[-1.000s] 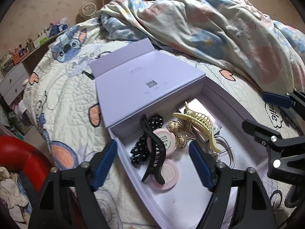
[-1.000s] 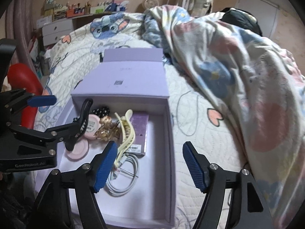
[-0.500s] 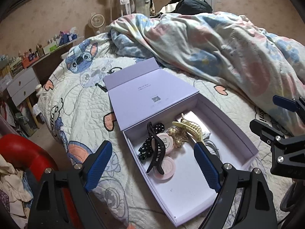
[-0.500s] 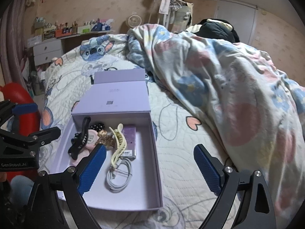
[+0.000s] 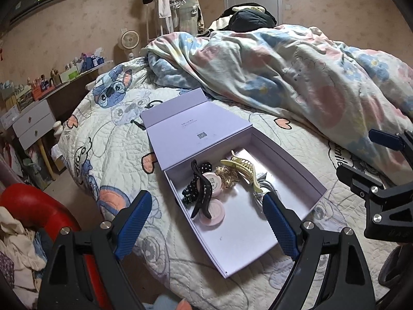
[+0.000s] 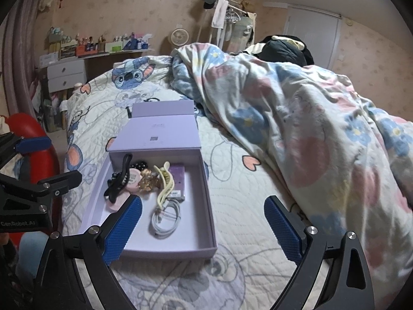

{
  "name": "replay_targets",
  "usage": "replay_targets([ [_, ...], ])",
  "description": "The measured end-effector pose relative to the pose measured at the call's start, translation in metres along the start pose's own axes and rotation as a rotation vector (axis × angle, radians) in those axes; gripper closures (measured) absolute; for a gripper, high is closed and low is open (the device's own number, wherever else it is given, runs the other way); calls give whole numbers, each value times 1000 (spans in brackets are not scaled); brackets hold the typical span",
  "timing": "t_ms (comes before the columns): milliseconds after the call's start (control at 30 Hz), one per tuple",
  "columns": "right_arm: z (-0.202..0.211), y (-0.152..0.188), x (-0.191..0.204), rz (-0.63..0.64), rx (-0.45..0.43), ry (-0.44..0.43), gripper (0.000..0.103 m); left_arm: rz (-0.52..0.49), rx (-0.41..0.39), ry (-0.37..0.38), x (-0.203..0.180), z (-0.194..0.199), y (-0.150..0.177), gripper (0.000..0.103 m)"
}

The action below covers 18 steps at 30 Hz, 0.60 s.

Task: Organize rigid objects

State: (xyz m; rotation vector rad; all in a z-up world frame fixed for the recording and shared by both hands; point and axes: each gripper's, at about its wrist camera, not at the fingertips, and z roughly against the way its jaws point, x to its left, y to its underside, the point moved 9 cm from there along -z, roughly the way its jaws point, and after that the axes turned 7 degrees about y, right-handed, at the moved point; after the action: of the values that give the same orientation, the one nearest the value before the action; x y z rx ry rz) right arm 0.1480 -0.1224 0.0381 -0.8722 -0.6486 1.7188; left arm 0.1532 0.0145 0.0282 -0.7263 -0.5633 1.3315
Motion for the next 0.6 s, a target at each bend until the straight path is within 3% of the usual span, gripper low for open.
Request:
replay_targets([
  [133, 5, 11, -1, 9, 3, 21, 6, -1, -10, -16, -3, 9, 7, 15],
  [233, 4, 21, 2, -3, 27, -9, 6, -3, -5, -24, -5, 13, 16, 15],
  [600, 3, 51, 6, -26, 82, -25, 6, 27, 54, -14, -13, 9, 49, 15],
])
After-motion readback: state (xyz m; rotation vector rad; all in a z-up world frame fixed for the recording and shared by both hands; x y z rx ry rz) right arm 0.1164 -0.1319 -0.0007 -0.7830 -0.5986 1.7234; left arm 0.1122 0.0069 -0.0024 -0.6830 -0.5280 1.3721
